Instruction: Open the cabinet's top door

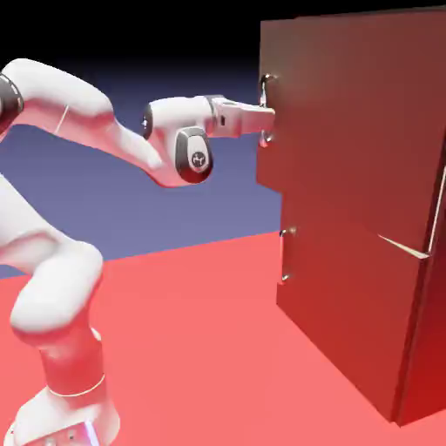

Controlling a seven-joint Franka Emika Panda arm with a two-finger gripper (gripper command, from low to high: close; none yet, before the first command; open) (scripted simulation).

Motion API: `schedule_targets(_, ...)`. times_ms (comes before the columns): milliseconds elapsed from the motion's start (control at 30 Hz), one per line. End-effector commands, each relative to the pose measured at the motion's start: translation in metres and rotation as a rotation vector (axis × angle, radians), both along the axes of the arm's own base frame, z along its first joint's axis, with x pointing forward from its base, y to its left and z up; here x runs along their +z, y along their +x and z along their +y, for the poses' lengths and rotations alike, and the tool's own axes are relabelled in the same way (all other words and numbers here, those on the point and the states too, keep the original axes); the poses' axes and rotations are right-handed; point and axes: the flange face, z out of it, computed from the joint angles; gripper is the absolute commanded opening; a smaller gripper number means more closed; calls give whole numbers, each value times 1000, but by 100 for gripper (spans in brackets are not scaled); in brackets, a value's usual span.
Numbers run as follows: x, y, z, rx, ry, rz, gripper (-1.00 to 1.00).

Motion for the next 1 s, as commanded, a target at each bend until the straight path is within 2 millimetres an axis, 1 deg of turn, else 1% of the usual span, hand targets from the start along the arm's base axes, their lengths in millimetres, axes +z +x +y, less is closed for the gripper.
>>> schedule_targets(0,3,-1,-1,3,1,-8,-100)
schedule_targets(133,5,1,-1,3,6,-15,-100)
schedule_targets(300,1,2,0,-9,-2,-3,-100)
schedule_targets(433,-3,-3,-1,-6,-13,10,-100)
schedule_targets(533,-3,-14,-7,21,-14,10,-100)
schedule_targets(767,-3,-61,-38,150,-13,8,-100)
schedule_targets(833,-3,-65,-42,165,-10,5,-100)
schedule_targets(967,-2,-66,-43,166,-11,5,-100)
